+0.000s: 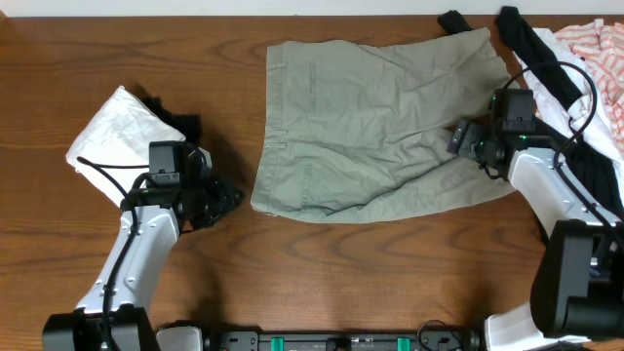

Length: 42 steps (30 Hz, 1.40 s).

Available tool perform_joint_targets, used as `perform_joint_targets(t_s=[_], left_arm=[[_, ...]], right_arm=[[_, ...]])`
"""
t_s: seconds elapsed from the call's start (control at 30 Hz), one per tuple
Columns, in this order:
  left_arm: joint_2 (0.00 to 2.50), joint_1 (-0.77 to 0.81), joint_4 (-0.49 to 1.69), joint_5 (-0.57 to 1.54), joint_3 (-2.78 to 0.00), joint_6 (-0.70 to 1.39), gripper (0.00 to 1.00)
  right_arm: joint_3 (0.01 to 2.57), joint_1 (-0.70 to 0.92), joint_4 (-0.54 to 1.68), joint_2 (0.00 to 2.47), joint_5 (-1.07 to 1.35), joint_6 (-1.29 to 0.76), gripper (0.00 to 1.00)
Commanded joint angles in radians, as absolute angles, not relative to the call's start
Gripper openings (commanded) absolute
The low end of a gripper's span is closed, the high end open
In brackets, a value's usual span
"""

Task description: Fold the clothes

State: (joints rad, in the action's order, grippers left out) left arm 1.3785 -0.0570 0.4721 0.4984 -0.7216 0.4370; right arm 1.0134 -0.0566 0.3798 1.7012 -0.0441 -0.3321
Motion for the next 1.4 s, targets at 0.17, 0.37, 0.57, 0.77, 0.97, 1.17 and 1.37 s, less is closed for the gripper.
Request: perform_joint_targets(t_s=[0.17, 0.37, 0.57, 0.77, 0.97, 1.17, 1.37], left_arm=[[1.372, -0.055, 0.478, 0.509, -0.739, 0.423, 0.31], [1.372, -0.055, 0.478, 0.509, -0.739, 0.424, 0.31], [1.372, -0.055, 0.467, 0.509, -0.739, 0.423, 0.31], [1.372, -0.055, 0.459, 0.508, -0.739, 0.423, 0.31], [1.372, -0.055, 0.459, 0.509, -0.739, 0.423, 0.31], [1.372, -0.055, 0.459, 0.509, -0.739, 0.423, 0.31], [1.372, -0.055, 0.459, 0.509, -0.739, 0.423, 0.31]], right_arm=[[1.005, -0.065, 0.339, 1.825, -0.049, -0.408, 0.82], [1.005, -0.065, 0.32, 1.848, -0.048, -0.413, 0.49], [1.023, -0.066, 0.348, 1.818, -0.049, -0.411, 0.1], [1.032, -0.066, 0.509, 1.661, -0.099, -0.412, 0.01], [1.032, -0.067, 0.849, 1.482, -0.126, -0.453, 0.01], [1.031, -0.067, 1.126, 1.433, -0.154, -0.474, 0.07], [1.031, -0.067, 1.185, 1.433, -0.176, -0.479, 0.15]])
